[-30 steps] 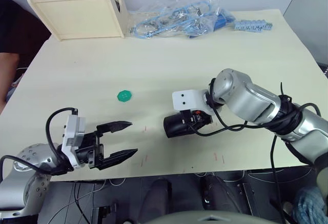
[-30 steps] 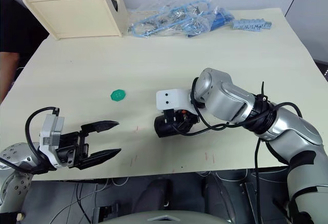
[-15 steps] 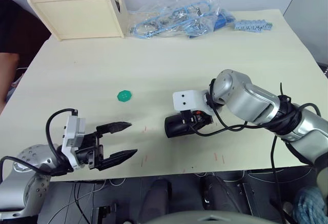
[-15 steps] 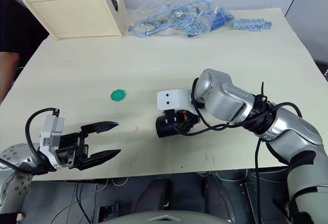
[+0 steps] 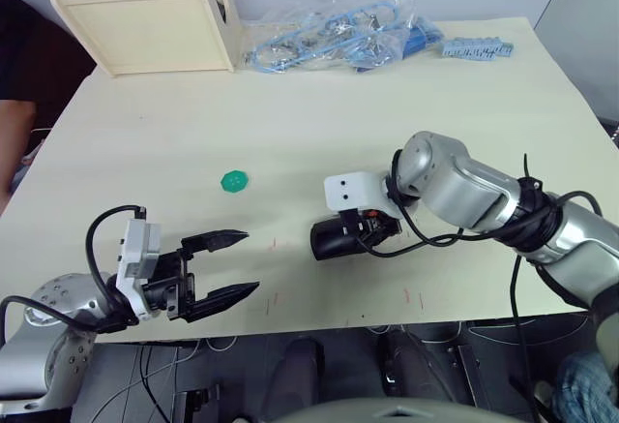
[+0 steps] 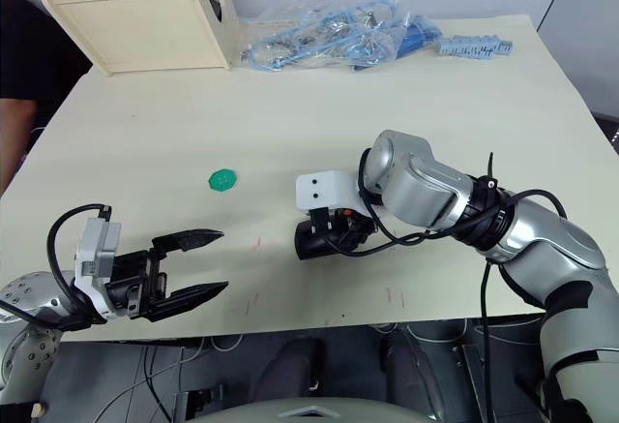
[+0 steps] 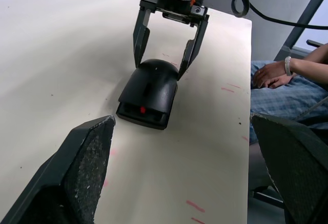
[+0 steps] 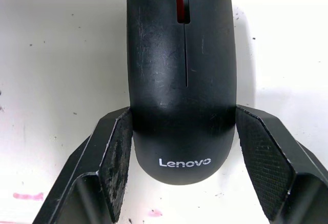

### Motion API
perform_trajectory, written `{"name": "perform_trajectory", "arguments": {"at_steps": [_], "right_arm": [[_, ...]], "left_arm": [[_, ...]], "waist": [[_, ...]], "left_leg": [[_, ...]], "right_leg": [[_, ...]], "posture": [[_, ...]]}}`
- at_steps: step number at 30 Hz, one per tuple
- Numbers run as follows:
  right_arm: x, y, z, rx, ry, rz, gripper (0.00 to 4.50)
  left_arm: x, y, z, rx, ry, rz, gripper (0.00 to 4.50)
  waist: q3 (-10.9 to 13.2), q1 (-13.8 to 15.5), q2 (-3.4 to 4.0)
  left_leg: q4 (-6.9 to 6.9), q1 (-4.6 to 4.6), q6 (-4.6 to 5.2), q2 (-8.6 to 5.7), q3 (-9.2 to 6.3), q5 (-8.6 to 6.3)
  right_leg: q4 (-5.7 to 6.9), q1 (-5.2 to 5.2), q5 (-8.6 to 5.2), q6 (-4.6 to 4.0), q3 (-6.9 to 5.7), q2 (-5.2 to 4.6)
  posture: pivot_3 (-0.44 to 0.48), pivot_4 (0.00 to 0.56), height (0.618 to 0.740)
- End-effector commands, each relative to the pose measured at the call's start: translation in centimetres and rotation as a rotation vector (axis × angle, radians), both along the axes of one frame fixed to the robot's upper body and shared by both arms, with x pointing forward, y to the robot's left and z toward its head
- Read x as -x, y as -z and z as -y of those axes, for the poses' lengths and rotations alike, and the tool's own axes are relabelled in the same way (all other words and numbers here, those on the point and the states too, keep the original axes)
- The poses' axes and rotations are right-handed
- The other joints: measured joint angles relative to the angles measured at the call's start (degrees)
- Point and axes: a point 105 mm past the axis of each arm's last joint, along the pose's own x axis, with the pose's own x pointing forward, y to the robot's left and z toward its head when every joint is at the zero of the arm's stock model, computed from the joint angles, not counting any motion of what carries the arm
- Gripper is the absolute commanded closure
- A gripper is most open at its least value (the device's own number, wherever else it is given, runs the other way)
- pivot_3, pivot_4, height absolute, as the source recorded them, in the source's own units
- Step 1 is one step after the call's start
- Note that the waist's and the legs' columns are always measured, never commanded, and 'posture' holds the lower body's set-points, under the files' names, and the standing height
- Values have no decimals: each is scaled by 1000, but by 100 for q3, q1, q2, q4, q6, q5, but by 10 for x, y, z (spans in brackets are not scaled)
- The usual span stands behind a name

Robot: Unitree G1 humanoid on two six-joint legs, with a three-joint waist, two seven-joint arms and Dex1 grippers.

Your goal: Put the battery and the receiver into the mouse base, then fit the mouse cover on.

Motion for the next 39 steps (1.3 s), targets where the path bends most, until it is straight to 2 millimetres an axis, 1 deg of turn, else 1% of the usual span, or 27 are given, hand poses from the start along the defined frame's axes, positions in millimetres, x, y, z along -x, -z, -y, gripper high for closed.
{"name": "perform_trajectory", "arguments": {"at_steps": [1, 23, 39], "right_arm": [[1, -8, -4, 0, -24, 20, 1449], [2, -3, -10, 3, -34, 15, 1449], [7, 0, -11, 16, -84, 31, 1449]], "left_arm": [[1, -2, 1, 5, 7, 21, 0], [2, -2, 2, 5, 3, 19, 0], [2, -2, 2, 4, 2, 19, 0]], "waist": [[0, 0, 0], [0, 0, 0], [0, 0, 0]], "left_leg": [[0, 0, 0, 0, 0, 0], [0, -2, 0, -1, 0, 0], [0, -2, 0, -1, 0, 0]], "right_leg": [[0, 0, 0, 0, 0, 0], [-1, -1, 0, 0, 0, -1], [-1, -2, 0, 0, 0, -1]], "posture": [[0, 150, 740], [0, 150, 740], [0, 150, 740]]}}
